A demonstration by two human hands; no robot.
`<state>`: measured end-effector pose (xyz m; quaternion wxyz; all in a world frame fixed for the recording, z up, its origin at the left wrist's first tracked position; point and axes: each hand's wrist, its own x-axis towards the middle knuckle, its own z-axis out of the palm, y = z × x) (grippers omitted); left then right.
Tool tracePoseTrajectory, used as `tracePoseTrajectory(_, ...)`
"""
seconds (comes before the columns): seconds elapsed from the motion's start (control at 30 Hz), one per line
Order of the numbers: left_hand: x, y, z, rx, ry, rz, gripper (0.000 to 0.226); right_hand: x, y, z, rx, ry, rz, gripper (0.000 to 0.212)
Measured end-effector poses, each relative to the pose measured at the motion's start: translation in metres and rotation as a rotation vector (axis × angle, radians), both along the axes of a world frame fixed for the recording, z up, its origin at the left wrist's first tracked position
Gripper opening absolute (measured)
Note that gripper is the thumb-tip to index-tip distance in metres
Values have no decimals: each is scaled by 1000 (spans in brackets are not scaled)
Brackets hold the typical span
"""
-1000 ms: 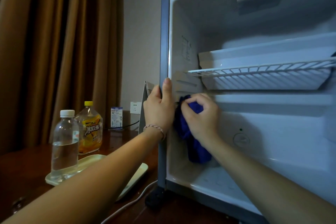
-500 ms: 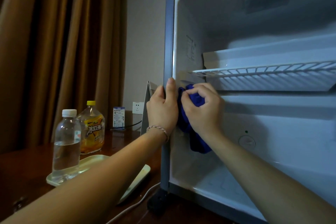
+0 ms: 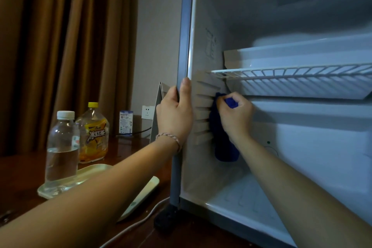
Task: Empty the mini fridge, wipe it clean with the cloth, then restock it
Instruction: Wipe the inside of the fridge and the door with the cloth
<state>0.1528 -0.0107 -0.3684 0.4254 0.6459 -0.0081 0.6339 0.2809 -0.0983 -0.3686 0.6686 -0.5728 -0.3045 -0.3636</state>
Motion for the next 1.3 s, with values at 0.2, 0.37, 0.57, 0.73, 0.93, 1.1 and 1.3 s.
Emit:
tracePoseTrajectory(0.2, -3, -2, -2, -7, 33, -39, 48, -22, -3, -4, 16, 26, 31, 21)
tracePoseTrajectory(0.37, -3, -1, -3, -28, 34, -56, 46, -59, -1, -4, -15, -267, -9, 10)
tracePoseTrajectory(0.57, 1, 1, -1, -16, 3, -63, 47, -65, 2, 13, -6, -463, -72, 7)
tracePoseTrajectory(0.73, 3, 4, -1, -7, -1, -37, 46, -57, 5, 24, 45, -435, -55, 8)
tracePoseTrajectory(0.93, 2, 1, -1, -7, 8, -20, 49, -41, 3, 20, 56, -329, -15, 14)
tracePoseTrajectory(1.1, 2, 2, -4, 6, 6, -8, 49, -11, 0, 22, 70, 44, 16, 24)
tracePoseTrajectory(1.3, 4, 5, -3, 13, -1, -34, 51, -13, 0, 21, 52, 75, -7, 20)
